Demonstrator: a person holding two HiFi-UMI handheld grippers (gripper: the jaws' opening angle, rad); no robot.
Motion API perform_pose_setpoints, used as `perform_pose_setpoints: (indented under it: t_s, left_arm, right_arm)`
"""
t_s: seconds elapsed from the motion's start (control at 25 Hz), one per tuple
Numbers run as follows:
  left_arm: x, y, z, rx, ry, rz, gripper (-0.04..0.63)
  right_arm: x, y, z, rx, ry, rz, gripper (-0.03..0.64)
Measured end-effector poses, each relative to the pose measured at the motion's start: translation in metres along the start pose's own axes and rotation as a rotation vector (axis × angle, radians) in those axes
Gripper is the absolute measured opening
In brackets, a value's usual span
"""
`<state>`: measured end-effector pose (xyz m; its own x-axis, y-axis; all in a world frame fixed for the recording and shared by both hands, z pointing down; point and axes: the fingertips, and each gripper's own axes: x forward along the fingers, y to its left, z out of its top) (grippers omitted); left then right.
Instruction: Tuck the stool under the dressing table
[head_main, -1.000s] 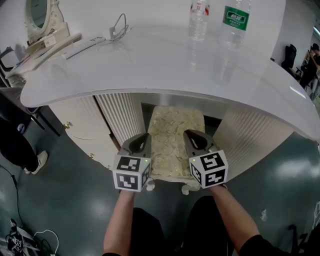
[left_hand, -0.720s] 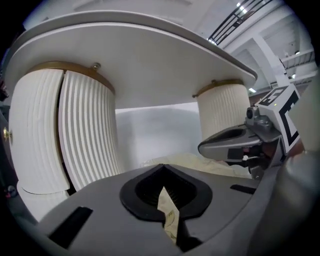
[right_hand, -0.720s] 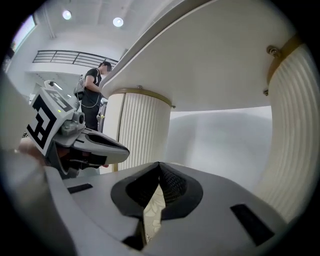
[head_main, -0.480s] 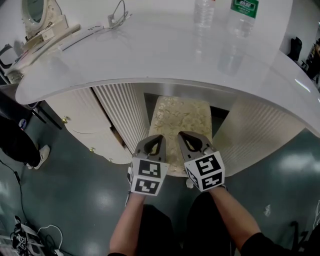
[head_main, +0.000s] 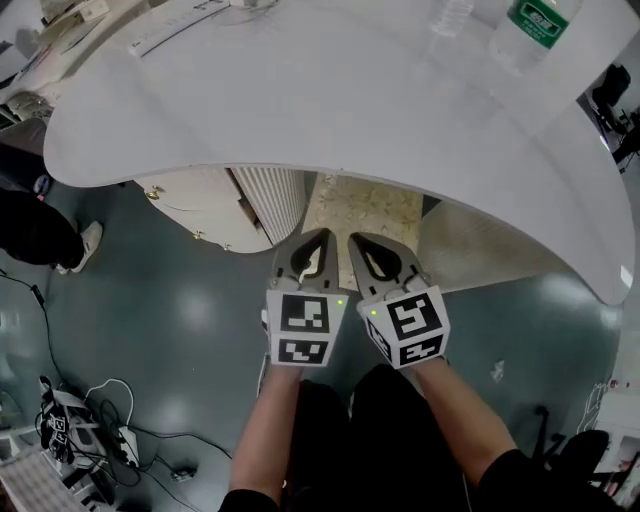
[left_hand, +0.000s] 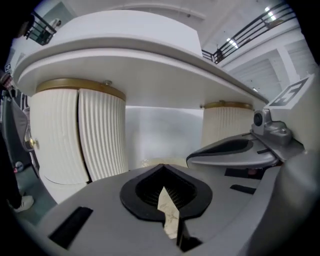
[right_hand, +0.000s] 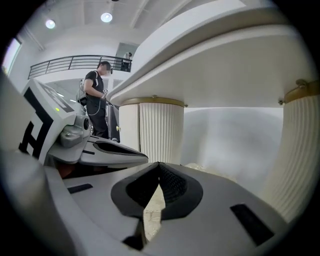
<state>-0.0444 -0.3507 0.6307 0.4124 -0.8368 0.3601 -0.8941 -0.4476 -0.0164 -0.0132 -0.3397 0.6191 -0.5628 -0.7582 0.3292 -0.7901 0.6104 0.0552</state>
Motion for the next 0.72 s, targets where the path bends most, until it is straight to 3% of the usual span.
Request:
perform_pose_setpoints:
  t_s: [0.16, 0.36, 0.72]
  left_arm:
    - [-0.046, -0.018, 0.023, -0.065, 0.049, 0.012, 0.005]
    - [-0.095, -0.025, 0.063, -0.113, 0.016, 0.122, 0.003]
    - [-0.125, -0.069, 0.057, -0.136, 0.1, 0.107, 0.003]
  right_arm:
    - [-0.045, 0.018, 0.021, 0.042, 0.075, 0.035, 0.006]
    - [-0.093, 0.019, 0.056, 0.072, 0.087, 0.056, 0.006]
    - [-0.127, 0.027, 0.064, 0.114, 0.108, 0.102, 0.006]
